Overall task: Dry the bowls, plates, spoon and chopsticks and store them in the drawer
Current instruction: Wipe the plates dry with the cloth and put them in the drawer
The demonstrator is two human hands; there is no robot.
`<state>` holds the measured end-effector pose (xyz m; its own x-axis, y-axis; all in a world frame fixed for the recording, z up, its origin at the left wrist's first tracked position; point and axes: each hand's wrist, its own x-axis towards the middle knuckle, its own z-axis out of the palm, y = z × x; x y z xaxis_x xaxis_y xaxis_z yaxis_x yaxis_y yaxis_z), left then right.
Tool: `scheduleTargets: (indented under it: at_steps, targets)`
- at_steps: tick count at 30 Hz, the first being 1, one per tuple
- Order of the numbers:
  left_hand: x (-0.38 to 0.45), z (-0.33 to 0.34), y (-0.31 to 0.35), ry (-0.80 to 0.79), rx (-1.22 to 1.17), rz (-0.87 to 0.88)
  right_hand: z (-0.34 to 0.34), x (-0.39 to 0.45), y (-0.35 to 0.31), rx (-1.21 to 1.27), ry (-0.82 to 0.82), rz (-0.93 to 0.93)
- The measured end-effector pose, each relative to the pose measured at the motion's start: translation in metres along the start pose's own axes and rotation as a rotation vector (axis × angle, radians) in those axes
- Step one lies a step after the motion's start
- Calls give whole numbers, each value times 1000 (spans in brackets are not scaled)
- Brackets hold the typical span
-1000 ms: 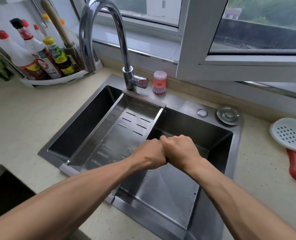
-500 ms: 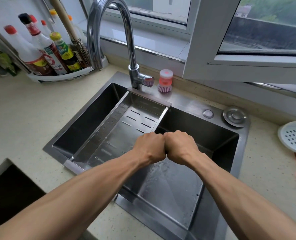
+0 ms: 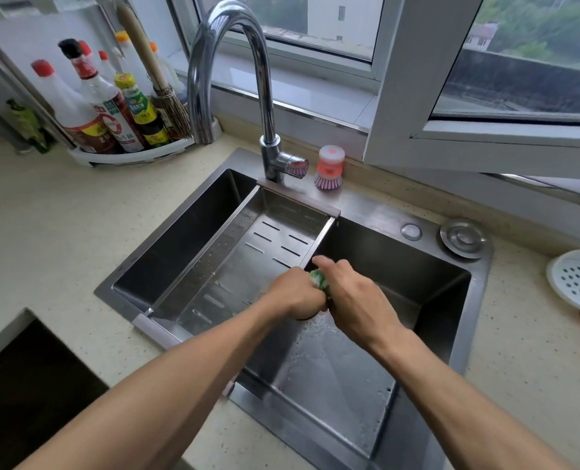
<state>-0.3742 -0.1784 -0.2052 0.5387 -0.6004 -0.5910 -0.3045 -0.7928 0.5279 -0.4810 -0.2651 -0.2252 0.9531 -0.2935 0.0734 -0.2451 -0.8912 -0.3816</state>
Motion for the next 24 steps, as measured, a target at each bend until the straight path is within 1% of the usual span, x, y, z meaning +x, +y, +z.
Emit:
scheduleTargets:
  at_steps: [1,2,3,4,5,6,8,9,11,13,14,18,24]
  targets:
    - [-4,-3,2,-162,-140,-48,2,-5,2,-57,105,-67]
    - [-9,-5,4,-308,-221,-86,3,-9,3,-131,197,-119]
    - [-14,-6,4,-405,-256,-103,3,-9,6,-205,269,-174]
    - [-19,-7,5,-435,-249,-96,1,-7,5,-269,276,-209]
    - [-21,-6,6,-398,-203,-70,0,-4,5,-315,252,-213]
    - [-21,-4,6,-310,-108,-24,-2,-1,4,-333,207,-186]
    - [-20,0,5,-105,84,74,-8,7,-4,-334,42,-109]
    - [-19,1,4,-35,145,102,-10,9,-8,-328,-42,-69]
    - [-19,3,1,49,218,121,-17,10,-14,-322,-151,8]
    - [-21,4,-1,104,272,122,-23,12,-19,-282,-254,66]
    - [-23,4,-2,126,297,121,-25,12,-20,-259,-276,88]
    - [-24,2,0,180,358,143,-28,15,-24,-211,-330,135]
    - [-28,1,-2,233,407,176,-32,15,-28,-228,-341,132]
